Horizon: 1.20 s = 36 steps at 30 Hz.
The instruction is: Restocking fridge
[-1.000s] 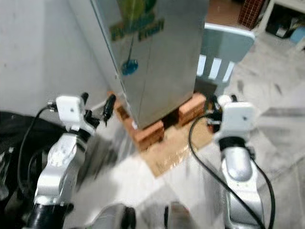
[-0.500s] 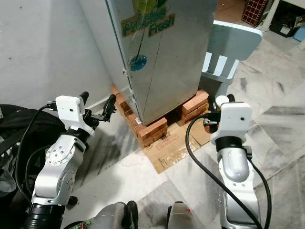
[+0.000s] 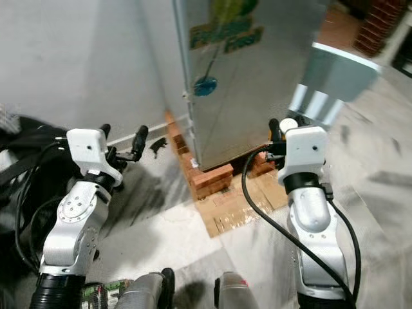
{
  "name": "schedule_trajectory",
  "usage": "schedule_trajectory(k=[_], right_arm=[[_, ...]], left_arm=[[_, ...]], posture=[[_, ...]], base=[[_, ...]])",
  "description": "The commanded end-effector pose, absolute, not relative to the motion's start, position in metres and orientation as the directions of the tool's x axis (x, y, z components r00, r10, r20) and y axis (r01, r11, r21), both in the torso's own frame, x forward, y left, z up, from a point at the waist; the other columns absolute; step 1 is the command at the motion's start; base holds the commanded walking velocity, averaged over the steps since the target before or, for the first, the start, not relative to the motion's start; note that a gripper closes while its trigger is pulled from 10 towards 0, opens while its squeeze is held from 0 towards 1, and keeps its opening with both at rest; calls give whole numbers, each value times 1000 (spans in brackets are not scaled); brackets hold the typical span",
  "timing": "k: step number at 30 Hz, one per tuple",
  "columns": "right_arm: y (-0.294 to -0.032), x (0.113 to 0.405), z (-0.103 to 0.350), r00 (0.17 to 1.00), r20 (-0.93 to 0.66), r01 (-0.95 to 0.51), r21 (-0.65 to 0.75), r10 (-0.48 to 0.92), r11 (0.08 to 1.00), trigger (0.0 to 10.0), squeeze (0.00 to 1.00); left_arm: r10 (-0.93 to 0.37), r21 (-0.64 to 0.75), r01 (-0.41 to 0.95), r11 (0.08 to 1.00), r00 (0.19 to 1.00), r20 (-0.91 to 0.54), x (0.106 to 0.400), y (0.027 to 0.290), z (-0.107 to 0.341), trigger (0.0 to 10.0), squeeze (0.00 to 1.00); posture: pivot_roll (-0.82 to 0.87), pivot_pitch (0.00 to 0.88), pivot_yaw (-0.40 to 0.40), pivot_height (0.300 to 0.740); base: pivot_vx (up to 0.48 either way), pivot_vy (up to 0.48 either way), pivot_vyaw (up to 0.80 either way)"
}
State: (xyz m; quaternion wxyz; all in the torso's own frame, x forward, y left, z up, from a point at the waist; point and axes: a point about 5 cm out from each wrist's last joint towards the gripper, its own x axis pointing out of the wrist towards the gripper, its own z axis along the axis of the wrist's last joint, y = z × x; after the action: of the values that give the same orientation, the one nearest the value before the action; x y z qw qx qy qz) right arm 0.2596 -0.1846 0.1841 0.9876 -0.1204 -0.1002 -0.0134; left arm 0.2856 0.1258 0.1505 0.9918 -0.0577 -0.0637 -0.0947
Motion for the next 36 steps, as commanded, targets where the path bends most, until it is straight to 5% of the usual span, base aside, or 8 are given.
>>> schedule_trajectory(k=[1,11,23,36], right_arm=[[-186,256,190,972,234,70,-235,-13,969,10000,0],[-194,245,178,974,206,142,-206,-98,968,10000,0],[-180,266,184,974,225,54,-210,-5,976,10000,0],[-188,265,187,969,241,105,-186,-59,977,10000,0]], left_arm=[[-189,-93,203,975,972,136,285,124,150,10000,0],[-176,-65,186,980,975,132,281,131,147,10000,0],[-65,-98,81,992,986,155,276,145,146,10000,0],[-71,-93,88,992,983,169,284,146,150,10000,0]], posture=[[-119,158,61,740],[-100,132,48,740],[-64,97,-34,740],[-97,87,-2,740]], base=[[0,-424,0],[0,-88,0],[0,0,0],[0,0,0]])
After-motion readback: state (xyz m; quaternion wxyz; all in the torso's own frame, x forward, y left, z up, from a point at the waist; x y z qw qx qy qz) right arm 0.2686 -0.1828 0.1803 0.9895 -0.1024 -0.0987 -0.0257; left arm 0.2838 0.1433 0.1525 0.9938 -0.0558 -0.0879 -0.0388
